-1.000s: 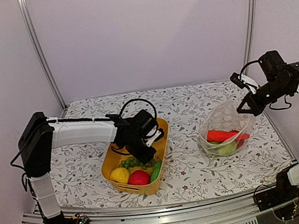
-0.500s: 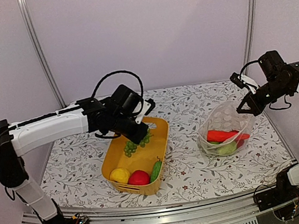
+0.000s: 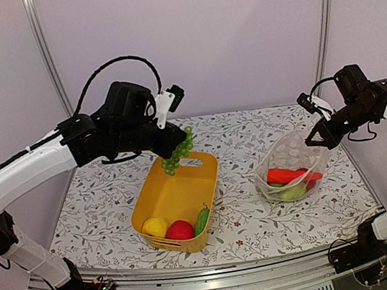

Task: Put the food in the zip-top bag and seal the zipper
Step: Pick up the fake fruit from the bin, then place the fake fruit in the zipper food storage bag.

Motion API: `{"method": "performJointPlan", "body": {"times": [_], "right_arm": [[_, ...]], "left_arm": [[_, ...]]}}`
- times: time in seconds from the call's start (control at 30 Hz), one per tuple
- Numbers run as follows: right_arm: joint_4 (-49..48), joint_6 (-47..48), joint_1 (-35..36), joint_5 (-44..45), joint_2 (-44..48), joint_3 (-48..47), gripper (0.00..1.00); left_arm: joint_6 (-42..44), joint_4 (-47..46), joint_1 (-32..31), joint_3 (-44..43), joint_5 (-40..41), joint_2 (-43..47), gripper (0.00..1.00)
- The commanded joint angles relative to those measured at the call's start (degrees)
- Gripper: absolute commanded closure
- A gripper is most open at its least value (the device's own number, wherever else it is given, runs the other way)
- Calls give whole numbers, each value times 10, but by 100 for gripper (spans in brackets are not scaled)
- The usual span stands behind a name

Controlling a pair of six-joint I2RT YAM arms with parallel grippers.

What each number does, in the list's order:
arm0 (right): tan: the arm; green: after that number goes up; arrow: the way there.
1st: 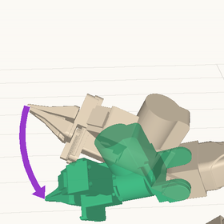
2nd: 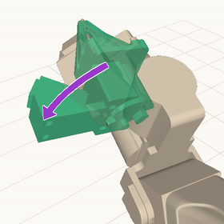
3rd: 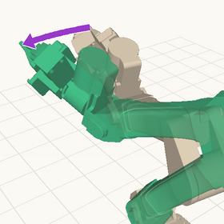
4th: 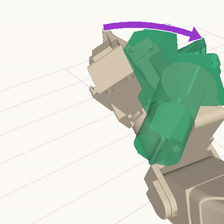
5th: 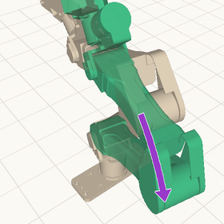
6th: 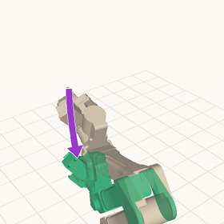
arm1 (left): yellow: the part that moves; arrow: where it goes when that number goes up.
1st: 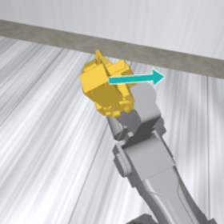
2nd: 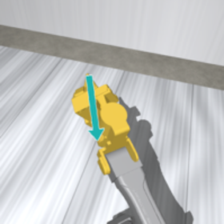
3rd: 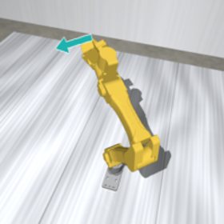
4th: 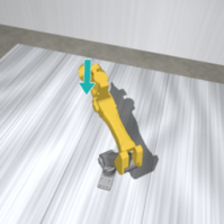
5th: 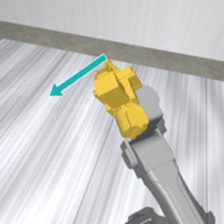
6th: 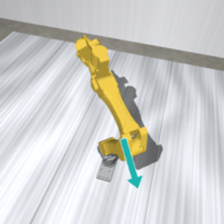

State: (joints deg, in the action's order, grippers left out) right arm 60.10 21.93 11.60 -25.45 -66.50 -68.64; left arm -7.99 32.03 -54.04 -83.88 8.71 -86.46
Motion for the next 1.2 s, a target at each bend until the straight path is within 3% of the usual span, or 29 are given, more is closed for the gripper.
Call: {"method": "performJointPlan", "body": {"times": [0.0,0.27,0.6,0.9,1.17], "right_arm": [[1,2,2,-14,-4,-23,100],[19,7,3,-15,0,-35,100],[27,6,2,-24,5,-22,100],[24,6,2,-24,13,-11,100],[26,4,2,-36,12,-18,100]], "left_arm": [[15,-51,-30,-35,-4,6,100],[58,-101,-106,-100,15,-25,100],[93,-281,-191,-111,-49,-68,100],[83,-386,-205,-131,-115,-130,100],[95,-401,-206,-184,-127,-199,100]]}}
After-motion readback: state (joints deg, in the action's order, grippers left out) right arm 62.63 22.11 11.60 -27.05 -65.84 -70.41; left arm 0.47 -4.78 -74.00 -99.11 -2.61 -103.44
